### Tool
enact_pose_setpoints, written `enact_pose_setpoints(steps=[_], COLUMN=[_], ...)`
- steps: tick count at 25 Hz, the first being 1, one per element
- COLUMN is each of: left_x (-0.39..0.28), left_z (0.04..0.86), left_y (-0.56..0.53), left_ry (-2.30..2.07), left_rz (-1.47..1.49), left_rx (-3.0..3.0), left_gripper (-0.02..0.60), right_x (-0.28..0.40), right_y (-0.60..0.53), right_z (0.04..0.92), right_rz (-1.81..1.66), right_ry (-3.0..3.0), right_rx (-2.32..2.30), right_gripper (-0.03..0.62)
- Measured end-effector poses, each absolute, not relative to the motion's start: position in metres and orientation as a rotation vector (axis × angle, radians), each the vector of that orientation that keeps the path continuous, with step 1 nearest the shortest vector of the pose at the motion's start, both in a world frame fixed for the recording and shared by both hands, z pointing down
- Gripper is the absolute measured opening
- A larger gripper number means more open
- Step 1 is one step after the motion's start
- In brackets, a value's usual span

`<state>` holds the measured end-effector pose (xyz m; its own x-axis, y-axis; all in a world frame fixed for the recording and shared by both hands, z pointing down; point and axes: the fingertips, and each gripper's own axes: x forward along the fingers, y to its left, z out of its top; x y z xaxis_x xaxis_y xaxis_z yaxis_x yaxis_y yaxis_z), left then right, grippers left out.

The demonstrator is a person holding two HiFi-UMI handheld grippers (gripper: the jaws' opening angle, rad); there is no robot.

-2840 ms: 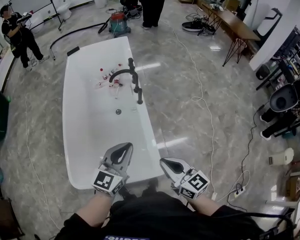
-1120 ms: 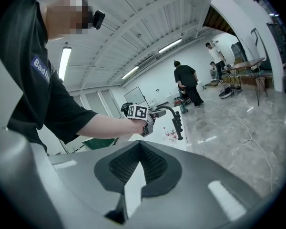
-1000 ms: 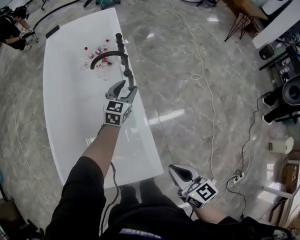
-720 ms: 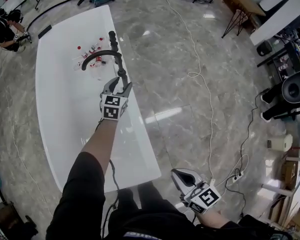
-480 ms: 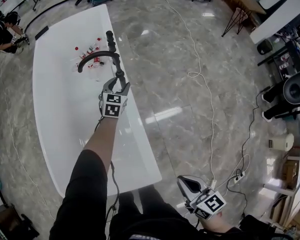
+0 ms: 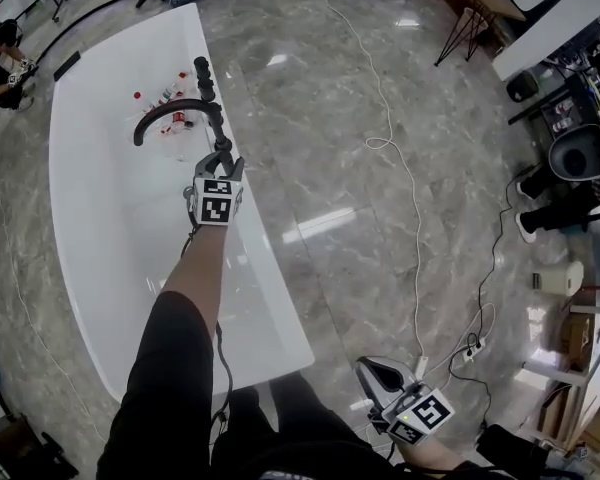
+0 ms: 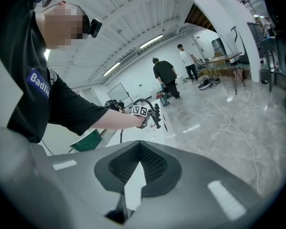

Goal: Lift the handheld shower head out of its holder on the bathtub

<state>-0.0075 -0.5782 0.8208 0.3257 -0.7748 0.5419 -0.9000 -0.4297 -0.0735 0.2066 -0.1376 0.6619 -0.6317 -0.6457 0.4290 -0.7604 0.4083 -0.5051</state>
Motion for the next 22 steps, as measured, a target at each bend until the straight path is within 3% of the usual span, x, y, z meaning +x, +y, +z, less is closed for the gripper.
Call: enact_pose_setpoints(steps=[1, 11, 22], left_x=[-0.008, -0.009, -0.017], left_z=[0.821, 0.804, 0.735], left_y=[-0.578, -0.566, -0.526], left_ry=[-1.523, -1.512, -1.489], left_rz=[0.764, 0.765, 0.706], left_rx=[2.349, 2.351, 2.429], left_gripper=[0.142, 0.138, 0.138], right_x=[0.208, 0.202, 0.145], right_y=[-0.137, -0.135, -0.148], right_z=[0.662, 0.649, 0.599], right_rz=[1.032, 1.0, 0.936], right_ry=[-2.489, -2.507, -2.685], right_rx=[1.265, 1.274, 1.209], right_gripper=[-0.008, -0.008, -0.008])
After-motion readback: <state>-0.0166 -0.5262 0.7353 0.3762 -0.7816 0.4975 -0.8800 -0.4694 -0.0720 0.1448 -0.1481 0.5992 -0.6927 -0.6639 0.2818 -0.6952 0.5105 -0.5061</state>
